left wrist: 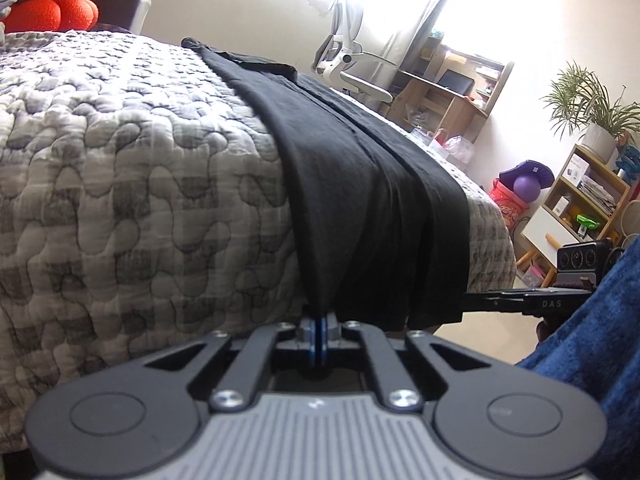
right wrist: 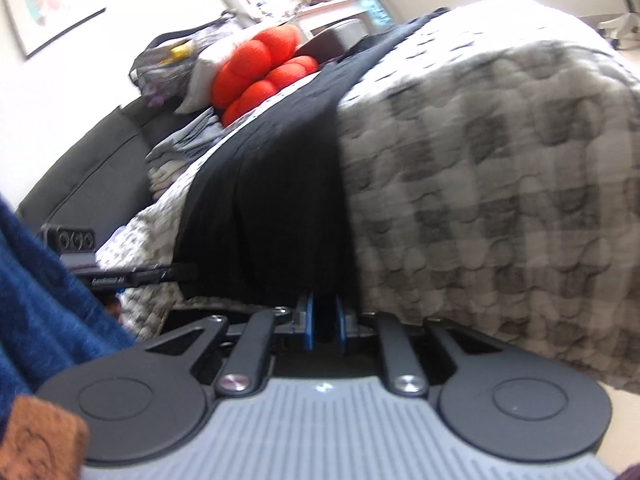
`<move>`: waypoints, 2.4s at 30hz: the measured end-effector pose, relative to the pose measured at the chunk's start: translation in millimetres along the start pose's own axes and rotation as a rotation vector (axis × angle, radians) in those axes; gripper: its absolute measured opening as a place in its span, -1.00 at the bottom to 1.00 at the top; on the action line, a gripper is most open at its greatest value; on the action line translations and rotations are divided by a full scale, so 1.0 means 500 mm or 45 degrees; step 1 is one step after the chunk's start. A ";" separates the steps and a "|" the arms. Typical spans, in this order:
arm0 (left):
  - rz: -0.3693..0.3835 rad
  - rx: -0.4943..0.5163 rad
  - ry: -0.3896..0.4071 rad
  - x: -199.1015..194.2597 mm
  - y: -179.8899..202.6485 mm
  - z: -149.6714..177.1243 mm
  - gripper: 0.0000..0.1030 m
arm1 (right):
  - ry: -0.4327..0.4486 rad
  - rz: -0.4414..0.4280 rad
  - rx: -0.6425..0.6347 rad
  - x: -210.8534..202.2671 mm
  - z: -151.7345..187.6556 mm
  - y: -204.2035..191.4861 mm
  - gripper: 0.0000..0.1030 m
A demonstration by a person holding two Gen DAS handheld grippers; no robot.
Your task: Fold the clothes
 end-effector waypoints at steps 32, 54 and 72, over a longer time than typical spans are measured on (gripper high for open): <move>0.217 -0.022 0.213 -0.046 0.073 -0.155 -0.94 | 0.218 -0.265 -0.139 -0.014 -0.164 -0.115 -0.84; 0.086 -0.143 0.017 -0.069 0.029 -0.032 -0.95 | 0.006 -0.266 -0.029 -0.062 -0.056 -0.084 -0.84; -0.047 -0.088 0.005 -0.023 0.021 -0.022 -0.08 | -0.002 -0.171 -0.048 -0.032 -0.059 -0.068 -0.84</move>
Point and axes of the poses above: each gripper's, at about its wrist camera, not at the fingertips, and x roughly the way its jaws point, y to its right, z to its underside, the point moved 3 cm from there along x, roughly the way its jaws point, and after that the axes turned 9 degrees about y, right-handed, at the moved point
